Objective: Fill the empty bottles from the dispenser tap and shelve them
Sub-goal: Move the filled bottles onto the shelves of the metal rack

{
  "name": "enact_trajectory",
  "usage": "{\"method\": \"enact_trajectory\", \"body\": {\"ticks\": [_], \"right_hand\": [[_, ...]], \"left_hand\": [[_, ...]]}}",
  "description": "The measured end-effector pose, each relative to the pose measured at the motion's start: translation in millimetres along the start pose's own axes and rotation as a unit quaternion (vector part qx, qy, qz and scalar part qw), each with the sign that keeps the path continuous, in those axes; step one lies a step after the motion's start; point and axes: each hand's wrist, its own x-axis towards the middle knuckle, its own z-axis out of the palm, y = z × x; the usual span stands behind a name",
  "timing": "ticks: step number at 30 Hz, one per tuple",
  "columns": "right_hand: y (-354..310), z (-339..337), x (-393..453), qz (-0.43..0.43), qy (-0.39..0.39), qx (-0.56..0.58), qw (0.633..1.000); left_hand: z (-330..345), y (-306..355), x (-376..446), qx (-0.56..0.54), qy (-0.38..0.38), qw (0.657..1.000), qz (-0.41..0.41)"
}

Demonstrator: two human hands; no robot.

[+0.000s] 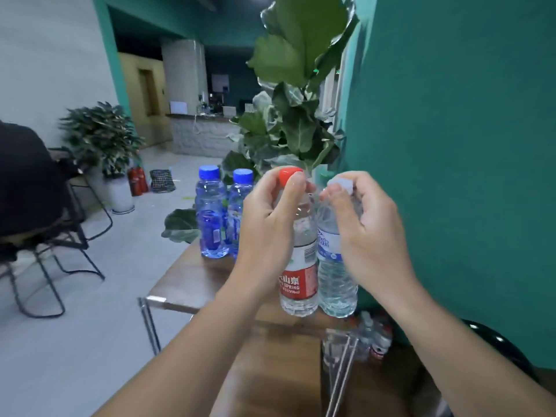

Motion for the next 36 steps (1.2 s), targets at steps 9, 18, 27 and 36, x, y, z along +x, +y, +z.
{"method": "enact_trajectory", "body": {"ticks": [9,18,27,36], "right_hand": [[-28.0,142.5,10.8,-0.012,-0.012,0.049,0.999],[-11.1,174.8,14.8,0.023,-0.009,0.05,0.998],[-1.8,165.0,15.3,0.016,-0.047,0.046,0.998],[0.8,99.6,13.0,-0.036,-0.05,0.032,0.998]], "left_hand": [[-122.6,-4.6,42.7,0.064,0.064,0.996,-0.012],[-146.4,-35.2,51.8,0.094,0.054,0.994,-0.018],[-140.4,-38.4,43.6,0.124,0.093,0.988,0.028],[-98.5,-5.0,26.0,0.216,0.148,0.943,0.205]]}}
